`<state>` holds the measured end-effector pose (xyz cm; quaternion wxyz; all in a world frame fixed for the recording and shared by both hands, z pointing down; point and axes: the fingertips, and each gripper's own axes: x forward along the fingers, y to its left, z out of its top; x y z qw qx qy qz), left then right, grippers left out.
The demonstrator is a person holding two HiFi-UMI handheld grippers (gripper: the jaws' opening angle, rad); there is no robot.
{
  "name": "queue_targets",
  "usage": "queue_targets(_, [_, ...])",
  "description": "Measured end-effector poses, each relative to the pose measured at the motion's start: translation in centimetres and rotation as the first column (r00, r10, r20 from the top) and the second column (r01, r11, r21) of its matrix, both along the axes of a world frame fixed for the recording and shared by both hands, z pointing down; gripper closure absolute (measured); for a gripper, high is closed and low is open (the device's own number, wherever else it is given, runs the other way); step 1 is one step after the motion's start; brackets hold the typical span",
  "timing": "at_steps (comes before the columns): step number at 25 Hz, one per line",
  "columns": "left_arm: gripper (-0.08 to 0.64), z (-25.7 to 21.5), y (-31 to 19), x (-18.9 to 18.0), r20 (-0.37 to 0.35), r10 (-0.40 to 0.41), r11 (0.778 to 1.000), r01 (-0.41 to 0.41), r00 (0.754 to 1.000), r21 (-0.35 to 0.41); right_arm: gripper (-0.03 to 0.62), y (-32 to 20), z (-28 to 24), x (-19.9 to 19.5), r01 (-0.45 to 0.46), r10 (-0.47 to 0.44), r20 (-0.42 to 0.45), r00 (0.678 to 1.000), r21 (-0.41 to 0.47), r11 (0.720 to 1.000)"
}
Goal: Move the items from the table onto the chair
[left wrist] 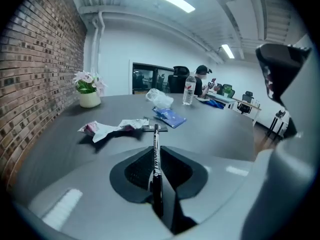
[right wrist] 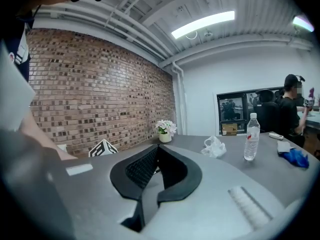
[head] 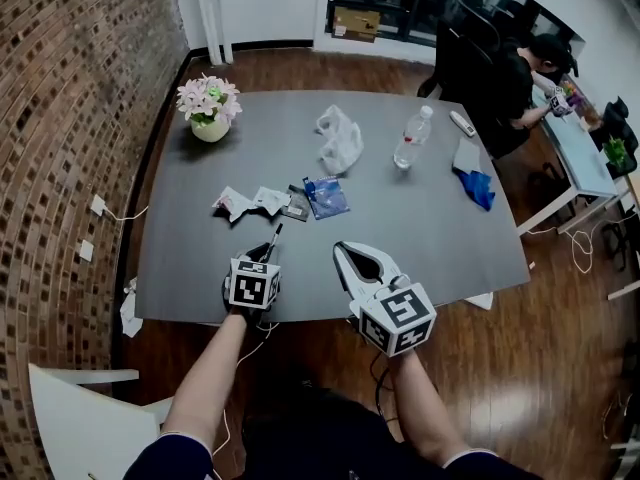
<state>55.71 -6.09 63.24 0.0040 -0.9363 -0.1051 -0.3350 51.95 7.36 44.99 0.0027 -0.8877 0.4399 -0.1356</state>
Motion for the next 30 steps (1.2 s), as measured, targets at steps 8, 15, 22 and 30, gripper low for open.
queue_targets(8, [0.503,4.3,1.2,1.6,0.125,-0.005,0.999,0.000,0.992,0.036,0.591,2.8,1.4,1.4,-0.048,0.049,0.027,0.998,-0.021,0.999])
queue_targets(15, [0.462,5.1,1.8,1.4,0.137,-0.002,1.000,-0.001,0.991,0.024,0.591,3.1,1.8,1.3,-0.037,0.038,0.036,0.999,-0.021,0.999])
queue_targets(22, [0.430,0.6,1.2,0.6,0.033,-0.054,0.997,0.056,0.998,-0.047,0.591,1.9,1.5,0.4,0.021,-0.021,0.040,0.999,-0.006,1.000])
queue_targets(30, [0.548,-13.0,-0.3,-3.3,-0.326,-0.076,0.992,0.039,0.942,-0.120,0.591,-3.5,-0.7,-1.9,0.163,-0.163,-0.004,0.987,0.042,0.986])
